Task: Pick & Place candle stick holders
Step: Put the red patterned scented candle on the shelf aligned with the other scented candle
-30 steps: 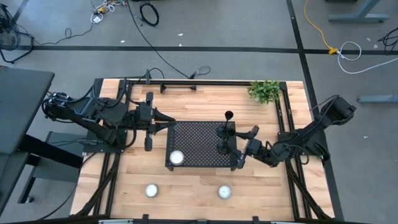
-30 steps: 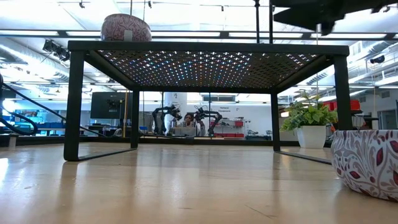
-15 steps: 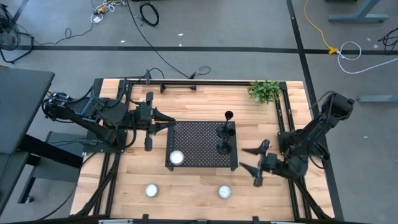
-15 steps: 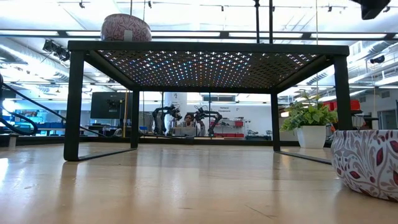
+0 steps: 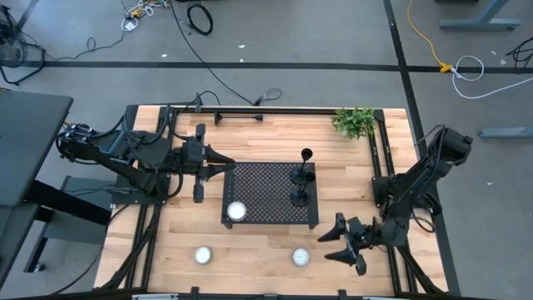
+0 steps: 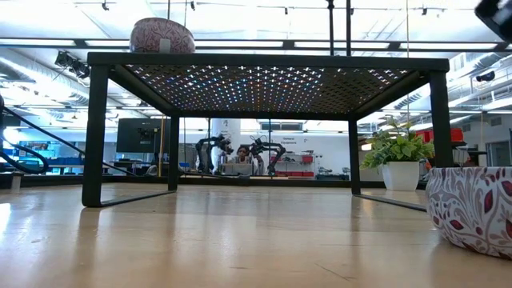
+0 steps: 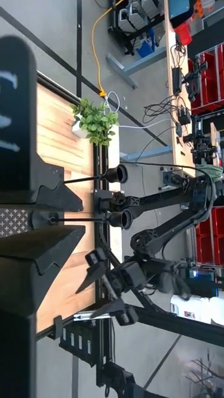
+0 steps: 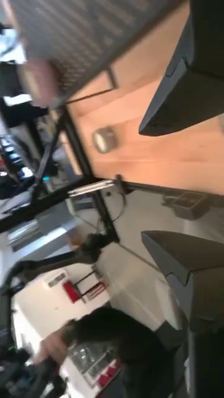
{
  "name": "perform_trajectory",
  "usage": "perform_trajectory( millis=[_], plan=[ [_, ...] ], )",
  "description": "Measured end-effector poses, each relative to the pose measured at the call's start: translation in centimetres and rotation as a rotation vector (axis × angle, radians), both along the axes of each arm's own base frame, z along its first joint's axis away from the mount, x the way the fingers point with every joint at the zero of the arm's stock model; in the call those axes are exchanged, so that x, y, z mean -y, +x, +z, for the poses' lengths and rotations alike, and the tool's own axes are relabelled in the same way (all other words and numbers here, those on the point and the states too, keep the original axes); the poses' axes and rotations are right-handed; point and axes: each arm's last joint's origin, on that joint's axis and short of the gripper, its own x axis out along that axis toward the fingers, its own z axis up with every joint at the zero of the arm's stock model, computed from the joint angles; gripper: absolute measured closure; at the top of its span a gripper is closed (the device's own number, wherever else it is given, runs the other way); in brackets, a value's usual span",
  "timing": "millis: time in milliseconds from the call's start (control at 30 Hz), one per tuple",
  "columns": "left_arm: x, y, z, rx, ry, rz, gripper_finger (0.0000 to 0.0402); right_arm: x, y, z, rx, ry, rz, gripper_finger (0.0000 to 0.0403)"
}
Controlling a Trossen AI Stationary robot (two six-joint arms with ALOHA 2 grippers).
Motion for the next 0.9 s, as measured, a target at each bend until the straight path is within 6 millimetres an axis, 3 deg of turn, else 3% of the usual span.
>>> perform_trajectory(
  millis=[167, 400, 667, 900],
  plan=[
    [0.0, 0.0, 0.0, 0.003, -0.049, 0.01, 0.0353, -1.5, 0.1, -1.2, -0.056, 0.032, 0.02, 0.0142],
    [0.0, 0.0, 0.0, 0.005, -0.054, 0.015, 0.0353, -4.3, 0.8, -1.3, -0.168, 0.015, 0.004, 0.0145],
    [-0.1, 0.0, 0.0, 0.009, -0.075, 0.039, 0.0353, -7.0, 2.4, -1.5, -0.378, -0.05, -0.055, 0.0183],
    [-0.1, -0.1, -0.2, -0.007, -0.089, 0.045, 0.0353, -7.7, 4.2, -3.8, -0.498, -0.069, -0.082, 0.0221]
  ],
)
